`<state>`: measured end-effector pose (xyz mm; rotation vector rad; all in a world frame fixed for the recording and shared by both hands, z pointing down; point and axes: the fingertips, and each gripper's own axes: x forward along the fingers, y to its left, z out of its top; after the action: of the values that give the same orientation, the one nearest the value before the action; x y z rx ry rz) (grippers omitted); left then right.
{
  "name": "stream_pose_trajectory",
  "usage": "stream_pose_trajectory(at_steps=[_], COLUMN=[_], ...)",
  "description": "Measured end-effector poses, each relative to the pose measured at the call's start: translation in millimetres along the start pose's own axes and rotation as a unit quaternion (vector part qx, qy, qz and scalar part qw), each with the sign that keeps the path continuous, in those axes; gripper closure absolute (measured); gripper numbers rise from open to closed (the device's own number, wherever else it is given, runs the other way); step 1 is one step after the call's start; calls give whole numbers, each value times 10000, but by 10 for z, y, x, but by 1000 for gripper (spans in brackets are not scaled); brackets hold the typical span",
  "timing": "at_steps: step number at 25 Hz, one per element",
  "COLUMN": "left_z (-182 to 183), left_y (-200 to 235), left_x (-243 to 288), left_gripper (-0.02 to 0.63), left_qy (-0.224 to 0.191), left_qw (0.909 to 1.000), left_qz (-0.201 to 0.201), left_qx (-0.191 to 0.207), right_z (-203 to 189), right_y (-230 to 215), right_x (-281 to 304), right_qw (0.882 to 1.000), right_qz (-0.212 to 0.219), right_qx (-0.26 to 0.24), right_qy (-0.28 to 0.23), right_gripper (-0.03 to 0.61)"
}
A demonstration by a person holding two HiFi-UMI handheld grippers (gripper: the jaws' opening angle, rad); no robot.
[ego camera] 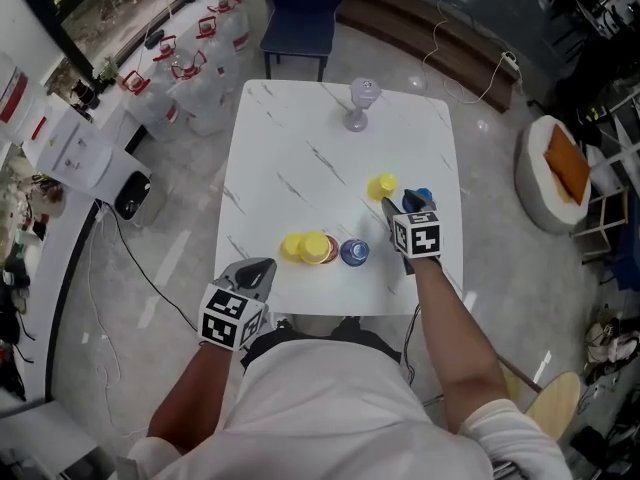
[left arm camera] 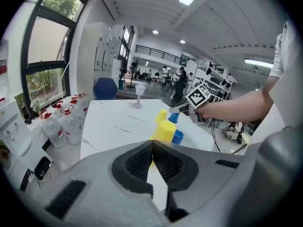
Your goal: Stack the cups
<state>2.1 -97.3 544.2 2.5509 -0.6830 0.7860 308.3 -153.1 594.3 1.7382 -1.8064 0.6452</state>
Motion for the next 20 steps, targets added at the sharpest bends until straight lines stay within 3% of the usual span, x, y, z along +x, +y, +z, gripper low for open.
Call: stream_pose_trajectory(at_steps=[12,20], left_z=[-89,-59], left_y=[7,21], left_x=[-94,-52], left_gripper=[604,604], left_qy=[32,-2], left_qw=[9985,9990], left_qz=[439,341], left_qx=[-340,-292], right_z=[-83,45], right_y=[-157,-77], right_x=[635,460], right_qw=[9982,9991], right_qz=[52,16], right_qx=[-266,-288], right_qy=[534,302], right_gripper=[339,367])
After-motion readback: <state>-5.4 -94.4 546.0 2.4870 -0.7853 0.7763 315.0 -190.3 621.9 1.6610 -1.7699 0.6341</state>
